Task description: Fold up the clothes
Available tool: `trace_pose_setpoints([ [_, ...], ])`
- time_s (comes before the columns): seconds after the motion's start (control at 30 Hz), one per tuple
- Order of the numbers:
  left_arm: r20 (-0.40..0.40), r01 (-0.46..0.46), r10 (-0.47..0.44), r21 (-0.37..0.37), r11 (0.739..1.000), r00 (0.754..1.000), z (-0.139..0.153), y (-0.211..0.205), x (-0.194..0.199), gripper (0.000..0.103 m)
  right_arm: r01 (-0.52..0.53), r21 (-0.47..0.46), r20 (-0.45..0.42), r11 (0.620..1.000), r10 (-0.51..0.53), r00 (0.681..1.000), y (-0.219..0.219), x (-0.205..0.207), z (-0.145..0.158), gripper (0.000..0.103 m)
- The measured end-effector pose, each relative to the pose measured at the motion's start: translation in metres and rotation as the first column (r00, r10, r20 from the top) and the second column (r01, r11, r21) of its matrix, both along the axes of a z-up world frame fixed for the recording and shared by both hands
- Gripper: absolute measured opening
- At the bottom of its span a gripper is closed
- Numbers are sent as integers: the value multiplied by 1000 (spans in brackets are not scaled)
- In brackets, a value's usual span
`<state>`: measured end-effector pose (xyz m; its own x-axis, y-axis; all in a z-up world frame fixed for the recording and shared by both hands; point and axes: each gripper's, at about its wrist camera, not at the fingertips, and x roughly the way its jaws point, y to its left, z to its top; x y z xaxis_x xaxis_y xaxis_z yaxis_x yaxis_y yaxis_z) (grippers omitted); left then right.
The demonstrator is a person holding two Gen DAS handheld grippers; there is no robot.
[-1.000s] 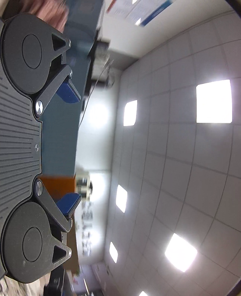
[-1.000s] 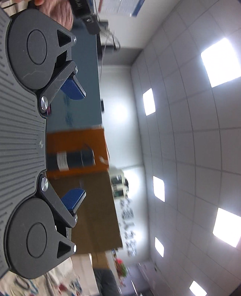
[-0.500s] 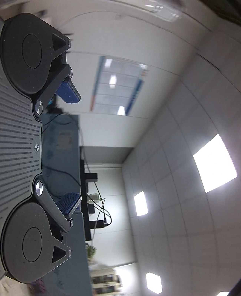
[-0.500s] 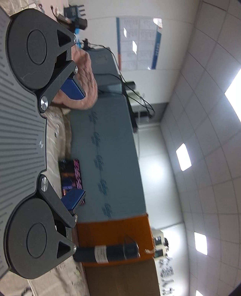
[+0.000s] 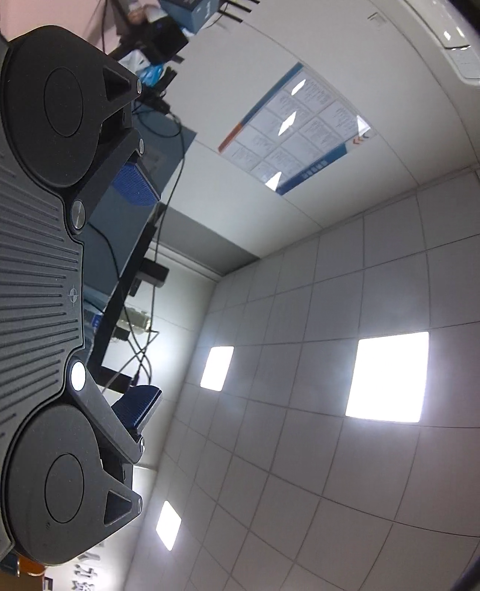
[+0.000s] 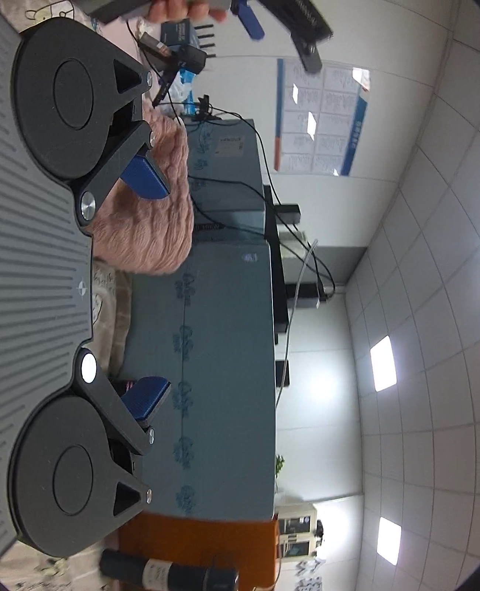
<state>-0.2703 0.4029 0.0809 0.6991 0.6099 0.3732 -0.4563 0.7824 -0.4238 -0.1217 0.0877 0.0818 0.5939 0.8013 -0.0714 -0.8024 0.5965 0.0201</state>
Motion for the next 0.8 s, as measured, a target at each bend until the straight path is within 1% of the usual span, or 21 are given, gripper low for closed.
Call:
trace_pose_setpoints([
  [0.07, 17, 22, -22, -21, 1000, 1000, -22, 15, 8, 103, -53, -22, -25, 998, 53, 998, 20, 3, 1, 103],
  [0.1, 15, 45, -45, -46, 998, 999, -34, 25, 8, 103, -84, -32, -42, 996, 83, 996, 30, 4, 0, 103],
  [0.13, 4, 74, -74, -86, 994, 997, -43, 38, 8, 103, -116, -44, -58, 992, 114, 992, 41, 5, -2, 103],
  [0.2, 5, 121, -122, -184, 976, 992, -54, 64, 3, 103, -169, -57, -88, 984, 163, 983, 65, 6, -7, 103],
  [0.3, 92, 146, -124, -308, 940, 988, -71, 86, -14, 103, -236, -59, -132, 970, 227, 965, 100, 4, -16, 103],
  [0.37, 118, 166, -132, -355, 920, 984, -78, 93, -19, 102, -279, -47, -187, 959, 266, 946, 122, 3, -20, 103],
  [0.43, 128, 194, -156, -382, 904, 979, -82, 98, -19, 102, -312, -27, -252, 950, 296, 921, 139, 3, -25, 103],
  [0.47, 120, 199, -164, -388, 900, 979, -83, 98, -18, 102, -319, -33, -275, 947, 299, 914, 149, 3, -27, 103],
  [0.57, 86, 202, -183, -401, 893, 979, -82, 99, -13, 102, -296, -97, -320, 950, 252, 913, 179, 5, -34, 103],
  [0.63, 76, 217, -204, -422, 880, 976, -83, 101, -11, 102, -227, -107, -355, 968, 176, 918, 191, 11, -39, 101],
  [0.7, 66, 238, -234, -455, 858, 970, -85, 104, -5, 101, -178, -65, -389, 982, 139, 911, 190, 19, -40, 94],
  [0.73, 60, 249, -251, -472, 846, 966, -86, 105, -2, 101, -156, -47, -399, 987, 124, 909, 189, 21, -40, 81],
  [0.77, 53, 261, -270, -489, 832, 961, -88, 105, 1, 101, -138, -46, -397, 989, 108, 911, 188, 23, -39, 58],
  [0.8, 43, 269, -287, -505, 820, 957, -89, 105, 4, 101, -131, -44, -400, 990, 103, 911, 186, 27, -38, 47],
])
